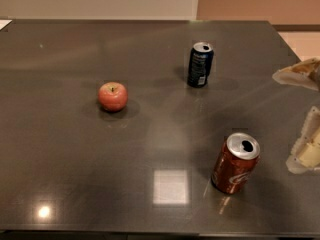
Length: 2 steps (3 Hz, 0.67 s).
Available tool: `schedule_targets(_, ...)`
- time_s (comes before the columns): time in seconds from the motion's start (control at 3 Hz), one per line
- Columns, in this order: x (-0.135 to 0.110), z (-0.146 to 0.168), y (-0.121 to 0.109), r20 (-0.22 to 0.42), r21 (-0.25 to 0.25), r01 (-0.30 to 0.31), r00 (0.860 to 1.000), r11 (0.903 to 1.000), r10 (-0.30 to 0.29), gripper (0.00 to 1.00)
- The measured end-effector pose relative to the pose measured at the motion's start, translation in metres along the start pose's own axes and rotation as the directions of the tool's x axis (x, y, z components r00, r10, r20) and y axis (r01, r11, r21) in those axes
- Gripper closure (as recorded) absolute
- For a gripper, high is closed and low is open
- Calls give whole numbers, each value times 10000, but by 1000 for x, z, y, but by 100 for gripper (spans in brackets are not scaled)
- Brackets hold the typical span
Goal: Knock coke can over
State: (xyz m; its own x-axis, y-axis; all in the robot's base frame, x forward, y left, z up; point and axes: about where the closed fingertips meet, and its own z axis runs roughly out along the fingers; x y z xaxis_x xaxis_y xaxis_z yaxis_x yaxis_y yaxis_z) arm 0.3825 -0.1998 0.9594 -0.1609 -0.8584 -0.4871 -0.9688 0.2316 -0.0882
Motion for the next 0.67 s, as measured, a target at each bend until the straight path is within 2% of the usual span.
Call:
schedule_targets(0.33,-4,14,21,891,-218,82,9960,9997,-62,0)
schedule_targets(0.67,-6,34,32,1415,-389,52,9899,9992,4,0)
